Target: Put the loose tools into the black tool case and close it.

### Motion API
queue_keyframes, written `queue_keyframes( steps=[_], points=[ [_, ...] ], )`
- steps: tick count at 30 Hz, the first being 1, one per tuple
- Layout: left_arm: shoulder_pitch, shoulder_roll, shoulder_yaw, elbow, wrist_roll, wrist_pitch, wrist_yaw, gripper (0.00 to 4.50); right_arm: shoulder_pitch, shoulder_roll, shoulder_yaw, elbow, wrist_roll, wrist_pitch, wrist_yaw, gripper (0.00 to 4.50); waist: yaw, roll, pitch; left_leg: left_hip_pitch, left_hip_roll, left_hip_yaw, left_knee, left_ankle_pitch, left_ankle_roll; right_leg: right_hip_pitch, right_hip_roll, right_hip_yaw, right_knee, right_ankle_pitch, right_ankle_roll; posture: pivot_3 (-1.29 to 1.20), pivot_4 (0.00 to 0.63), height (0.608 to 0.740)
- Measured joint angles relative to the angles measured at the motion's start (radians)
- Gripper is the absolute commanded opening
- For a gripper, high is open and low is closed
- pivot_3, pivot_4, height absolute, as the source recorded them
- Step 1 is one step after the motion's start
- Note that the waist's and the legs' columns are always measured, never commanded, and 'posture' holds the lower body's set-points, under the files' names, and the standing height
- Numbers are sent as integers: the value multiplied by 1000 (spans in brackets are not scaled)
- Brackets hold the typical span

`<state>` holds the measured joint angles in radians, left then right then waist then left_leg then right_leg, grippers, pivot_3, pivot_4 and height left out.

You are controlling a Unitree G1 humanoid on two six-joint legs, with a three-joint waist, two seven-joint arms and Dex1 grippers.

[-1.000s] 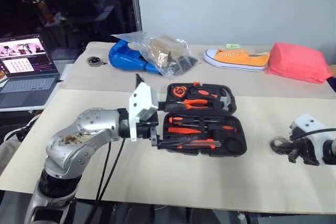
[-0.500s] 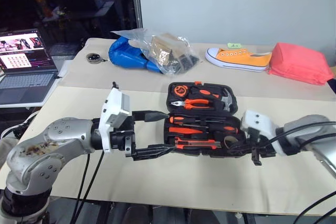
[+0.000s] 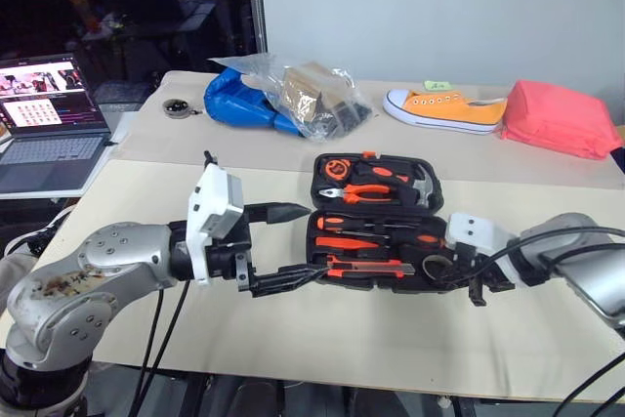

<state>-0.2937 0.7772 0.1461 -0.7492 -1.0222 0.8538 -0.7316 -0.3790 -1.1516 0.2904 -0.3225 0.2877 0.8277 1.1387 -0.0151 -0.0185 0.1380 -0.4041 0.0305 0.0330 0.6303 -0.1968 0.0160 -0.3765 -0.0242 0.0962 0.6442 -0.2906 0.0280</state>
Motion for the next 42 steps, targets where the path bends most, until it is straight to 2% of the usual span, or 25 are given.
queue_keyframes(
  steps=[1,5,11,13,15,19,22,27,30,34,42],
  points=[
    [0,0,-4,0,3,0,2,4500,-1,5,-1,8,0,-9,2,807,-3,0,0,0,0,0,0,0,0,0,0,0,0,0,0,0,150,740],
    [6,-11,-11,12,7,0,38,4500,13,35,-64,29,15,-17,-11,2111,-2,0,0,0,0,0,0,0,0,-1,0,0,2,0,0,0,150,740],
    [-39,-149,-40,142,98,8,267,4500,70,121,-365,37,152,-8,-65,2111,5,-1,0,-2,0,-2,0,0,0,-1,0,-1,2,0,0,0,150,740],
    [-105,-190,-60,200,134,38,352,4500,31,184,-417,63,184,20,-119,2111,4,-1,0,-1,-1,-2,2,0,0,1,1,-1,2,1,0,0,150,740],
    [-209,-239,-90,304,173,122,455,4500,-69,278,-445,126,197,73,-220,2111,-4,-1,1,0,-1,-2,3,0,0,2,1,1,2,2,1,0,150,740],
    [-417,-371,-141,638,268,192,545,4500,-327,427,-397,292,139,191,-435,2111,-14,-1,0,1,-6,-3,1,4,1,-1,3,1,3,5,-1,0,150,740],
    [-544,-441,-220,930,412,120,543,4500,-415,472,-327,445,9,168,-586,2111,-4,0,0,-7,-8,-3,-3,5,0,-11,2,0,4,5,-2,0,150,740],
    [-744,-565,-230,1369,561,-63,529,4500,-507,537,-246,568,-61,307,-686,2111,5,1,-1,-29,-11,-2,-4,12,-12,-34,-3,1,12,5,-1,0,150,740],
    [-846,-616,-220,1551,613,-165,493,4500,-557,545,-216,593,-86,371,-711,2111,9,1,-1,-32,-14,-2,-6,13,-13,-37,-6,0,13,4,0,0,150,740],
    [-909,-647,-189,1726,673,-237,473,4500,-579,543,-216,660,-109,404,-729,2111,12,1,-1,-33,-14,-2,-6,9,-6,-38,-6,-1,13,4,0,0,150,740],
    [-952,-700,-113,1857,714,-284,499,4500,-596,531,-223,721,-110,414,-724,2111,7,1,-1,-29,-16,-3,-4,11,-4,-38,-6,-1,19,4,0,0,150,740]
  ],
)
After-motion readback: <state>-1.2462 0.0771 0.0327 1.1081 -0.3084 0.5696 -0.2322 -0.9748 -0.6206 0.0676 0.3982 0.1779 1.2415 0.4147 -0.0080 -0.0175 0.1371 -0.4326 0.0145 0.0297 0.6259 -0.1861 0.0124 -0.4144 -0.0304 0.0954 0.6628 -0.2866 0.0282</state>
